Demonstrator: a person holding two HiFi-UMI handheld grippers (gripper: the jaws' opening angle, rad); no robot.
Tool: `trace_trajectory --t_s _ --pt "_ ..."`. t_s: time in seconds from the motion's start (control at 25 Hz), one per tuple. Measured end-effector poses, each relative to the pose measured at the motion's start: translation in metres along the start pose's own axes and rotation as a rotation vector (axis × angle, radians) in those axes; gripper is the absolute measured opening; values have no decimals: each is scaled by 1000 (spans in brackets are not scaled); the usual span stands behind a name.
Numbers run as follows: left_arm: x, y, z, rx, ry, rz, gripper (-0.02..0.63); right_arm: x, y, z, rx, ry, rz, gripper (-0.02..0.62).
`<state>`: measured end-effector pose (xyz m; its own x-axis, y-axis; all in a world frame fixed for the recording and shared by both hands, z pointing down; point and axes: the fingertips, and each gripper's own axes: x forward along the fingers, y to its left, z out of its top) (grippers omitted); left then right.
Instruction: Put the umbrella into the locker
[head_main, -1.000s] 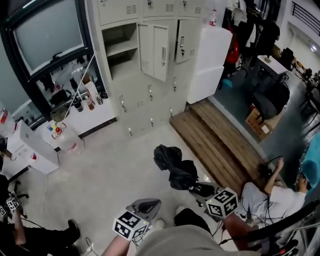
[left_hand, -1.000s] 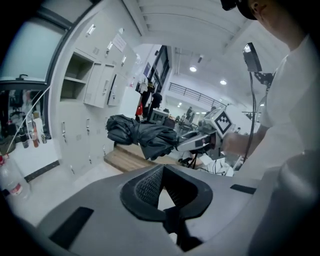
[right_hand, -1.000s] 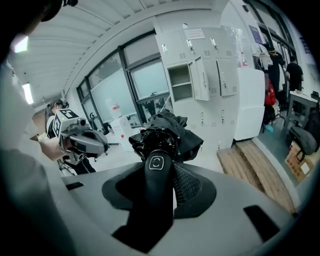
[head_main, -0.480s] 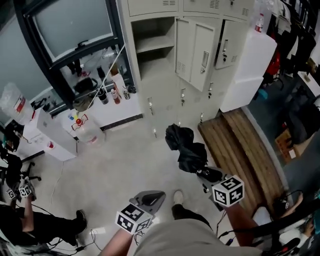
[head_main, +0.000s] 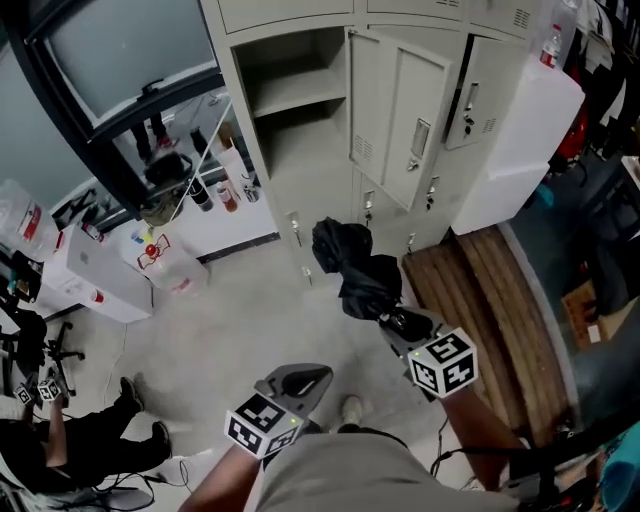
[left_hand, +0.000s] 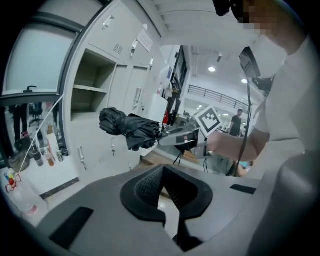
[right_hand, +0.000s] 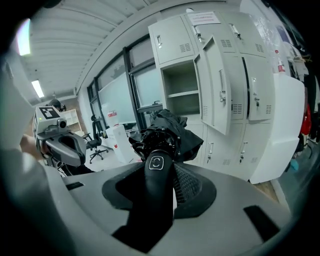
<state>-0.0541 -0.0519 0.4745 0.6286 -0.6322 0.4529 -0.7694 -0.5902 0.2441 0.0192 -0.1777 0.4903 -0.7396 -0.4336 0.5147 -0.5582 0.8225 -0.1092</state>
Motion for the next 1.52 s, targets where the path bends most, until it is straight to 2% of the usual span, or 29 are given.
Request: trace_trajectory --t_s 0.36,0.56,0.76,0.96,1.32,1.52 --pt "42 73 43 13 -10 -57 9 91 -43 67 -16 -32 -10 154" --pt "57 135 69 21 -12 -124 9 150 -71 107 -9 -37 -59 155" --pt "65 195 103 81 16 -203 9 205 -98 151 9 -35 -112 153" --pt "70 253 131 110 21 -241 9 259 -124 192 31 -52 -156 155" --pt "69 320 145 136 45 -282 9 352 -174 249 39 -90 -229 154" --pt "64 344 146 139 48 -288 9 398 -200 265 53 -85 -265 153"
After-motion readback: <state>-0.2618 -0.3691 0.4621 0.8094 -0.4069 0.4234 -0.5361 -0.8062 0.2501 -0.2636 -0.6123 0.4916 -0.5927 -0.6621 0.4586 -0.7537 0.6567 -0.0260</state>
